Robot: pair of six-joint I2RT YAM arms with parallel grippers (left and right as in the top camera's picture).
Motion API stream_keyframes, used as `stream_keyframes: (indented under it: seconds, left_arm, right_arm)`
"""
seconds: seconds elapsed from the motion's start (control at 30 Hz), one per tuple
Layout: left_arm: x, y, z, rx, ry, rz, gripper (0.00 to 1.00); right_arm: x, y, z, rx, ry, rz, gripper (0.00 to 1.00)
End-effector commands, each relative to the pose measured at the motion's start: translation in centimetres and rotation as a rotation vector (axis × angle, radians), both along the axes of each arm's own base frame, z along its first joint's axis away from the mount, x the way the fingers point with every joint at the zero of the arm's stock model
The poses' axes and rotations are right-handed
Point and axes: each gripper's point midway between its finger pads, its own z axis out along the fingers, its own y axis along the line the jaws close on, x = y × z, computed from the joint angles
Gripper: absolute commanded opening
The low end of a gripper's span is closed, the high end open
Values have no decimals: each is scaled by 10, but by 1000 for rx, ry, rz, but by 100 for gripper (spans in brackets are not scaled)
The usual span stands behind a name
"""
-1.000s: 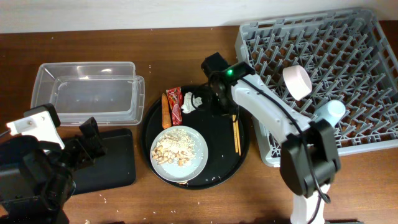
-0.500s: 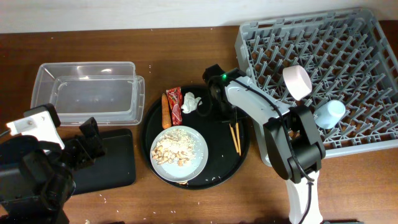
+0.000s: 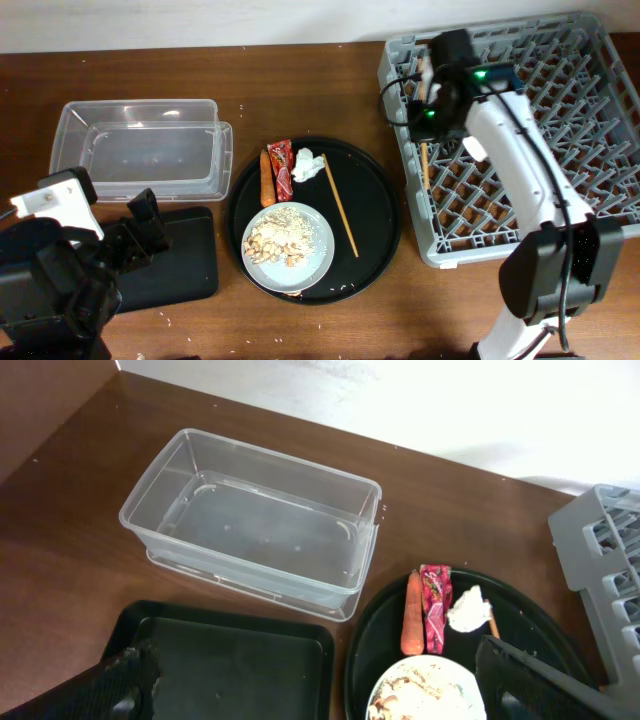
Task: Sort waste into correct bins and load items into the dishwasher rack
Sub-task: 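Grasp the wooden chopsticks with the right gripper and move them to the rack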
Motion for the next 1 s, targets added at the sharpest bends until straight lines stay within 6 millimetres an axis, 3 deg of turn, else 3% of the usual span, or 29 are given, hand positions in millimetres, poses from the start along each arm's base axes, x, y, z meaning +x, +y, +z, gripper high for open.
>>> stream_keyframes:
  seconds: [0.0,0.1,0.13,0.17,0.23,0.3,0.33,0.37,0.43,0.5,0.6,0.67,0.77,0.83,0.9,0.97]
  left_arm:
    - [-1,2,3,-3,-10,18,99]
    - [-1,2,3,-3,-10,18,99]
    - [-1,2,3,-3,-10,18,99]
    - [-1,2,3,-3,-10,18,99]
    - [-1,2,3,-3,-10,18,99]
    - [-1,2,3,-3,-10,18,99]
    - [-1,2,3,-4,-10,18,99]
    - [-1,2,3,-3,-10,18,99]
    - [-1,2,3,-3,-10,18,99]
    - [-1,2,3,-3,-10,18,99]
    - [-1,2,3,-4,-10,18,99]
    - [-1,2,3,-3,-10,18,99]
    - [-1,2,3,-4,-10,18,99]
    - [-1,2,3,-3,-10,18,99]
    - [-1,2,3,-3,-10,18,99]
    - [-1,2,3,-4,-10,18,99]
  right_arm:
    - [3,-10,-3,-51,-7,89,4]
    - [6,-16,-24,-94,39,80,4]
    - [3,-12,-30,-73,62,89,25]
    - [0,-3,-25,-51,57,97,38]
    - [-1,5,-8,-47,15,97,41]
    - [-15,44,17,22,-26,165,41]
    - [-27,72,15,42,-6,229,41]
    - [-35,91,8,39,17,271,40]
    - [-55,133,-29,5,98,374,40]
    - [-71,162,-90,-45,223,357,36]
    - [-80,164,-136,-67,334,313,30]
    - [-86,163,-156,-82,384,314,25]
    - [-90,162,-172,-88,419,312,4]
    - [-84,160,-155,-80,403,303,4]
    - [-63,145,-101,-94,298,265,4]
    - [-30,108,-32,-107,137,170,4]
